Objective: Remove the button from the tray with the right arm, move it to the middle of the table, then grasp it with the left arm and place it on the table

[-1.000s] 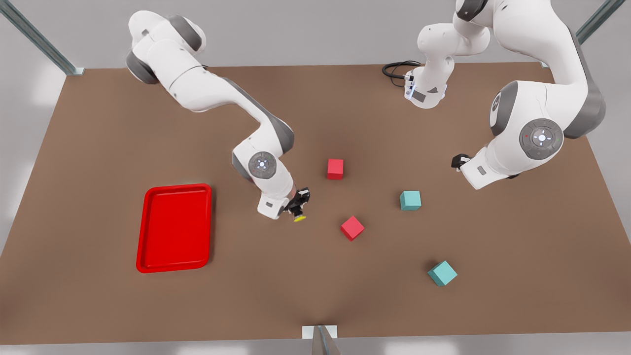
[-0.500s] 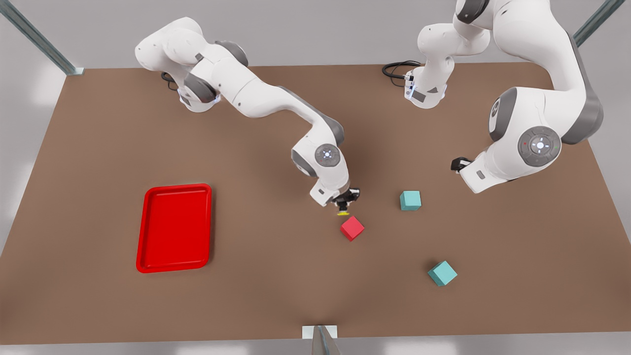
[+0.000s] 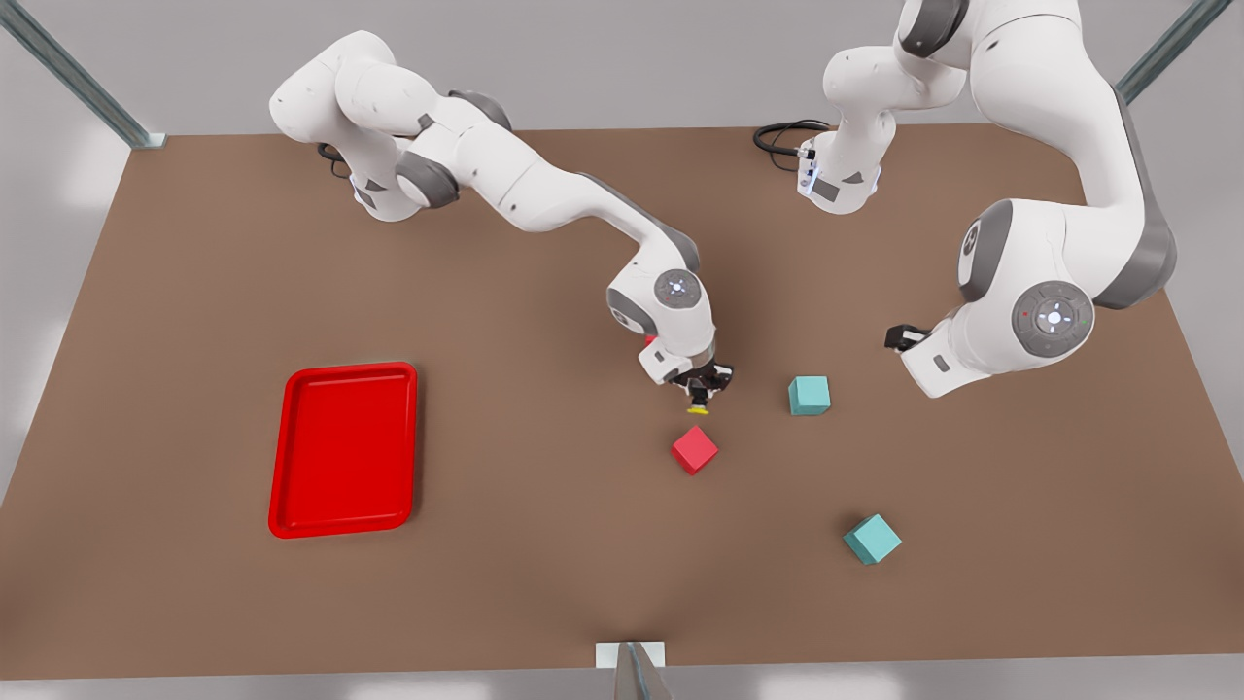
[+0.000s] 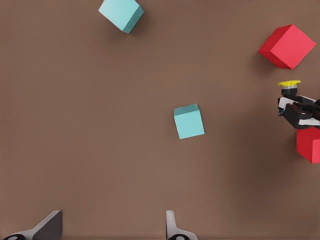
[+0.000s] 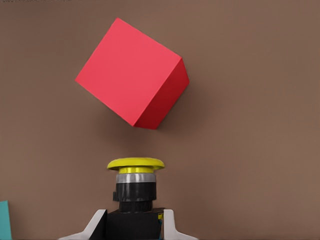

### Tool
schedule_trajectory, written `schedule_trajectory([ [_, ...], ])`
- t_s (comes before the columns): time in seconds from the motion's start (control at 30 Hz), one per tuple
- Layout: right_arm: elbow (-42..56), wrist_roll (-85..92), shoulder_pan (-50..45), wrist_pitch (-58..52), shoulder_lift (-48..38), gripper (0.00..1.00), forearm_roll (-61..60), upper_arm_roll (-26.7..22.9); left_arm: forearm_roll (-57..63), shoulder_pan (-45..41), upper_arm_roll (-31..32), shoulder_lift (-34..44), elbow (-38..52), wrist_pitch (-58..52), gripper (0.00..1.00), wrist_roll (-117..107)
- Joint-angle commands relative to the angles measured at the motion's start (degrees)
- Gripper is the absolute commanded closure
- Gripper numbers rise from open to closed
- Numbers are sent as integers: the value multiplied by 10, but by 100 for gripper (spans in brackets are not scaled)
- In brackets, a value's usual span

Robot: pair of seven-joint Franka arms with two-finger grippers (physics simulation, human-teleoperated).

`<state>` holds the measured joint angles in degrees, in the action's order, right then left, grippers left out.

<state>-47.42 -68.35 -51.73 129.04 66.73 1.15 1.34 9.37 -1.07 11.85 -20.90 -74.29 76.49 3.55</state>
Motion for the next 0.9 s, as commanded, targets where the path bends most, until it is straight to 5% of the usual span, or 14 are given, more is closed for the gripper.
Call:
schedule_trajectory([
  [0.0,0,-144,-2,18,2,60,3,-2,0,0,0,1,0,1,0,1],
  [0.37,0,-143,-20,35,21,55,3,-12,-1,1,-1,0,0,1,0,1],
  [0.4,0,-143,-20,35,21,37,3,-12,-1,1,0,0,0,1,0,1],
  [0.43,0,-141,-20,35,21,5,3,-12,-1,1,0,0,0,1,0,1],
  [0.47,0,-138,-20,35,21,0,3,-11,-1,1,0,0,0,1,0,1],
  [0.63,0,-136,-16,27,6,0,3,-9,-1,1,0,0,0,1,0,1],
  [0.73,-7,-134,4,20,-73,0,-4,-6,-1,-2,0,0,1,1,0,0],
  [0.8,-7,-57,36,-87,-141,0,-6,-5,-24,-11,1,0,1,2,0,-15],
  [0.87,-7,102,110,-251,-222,0,-11,-4,-47,-108,0,-41,1,49,0,-301],
])
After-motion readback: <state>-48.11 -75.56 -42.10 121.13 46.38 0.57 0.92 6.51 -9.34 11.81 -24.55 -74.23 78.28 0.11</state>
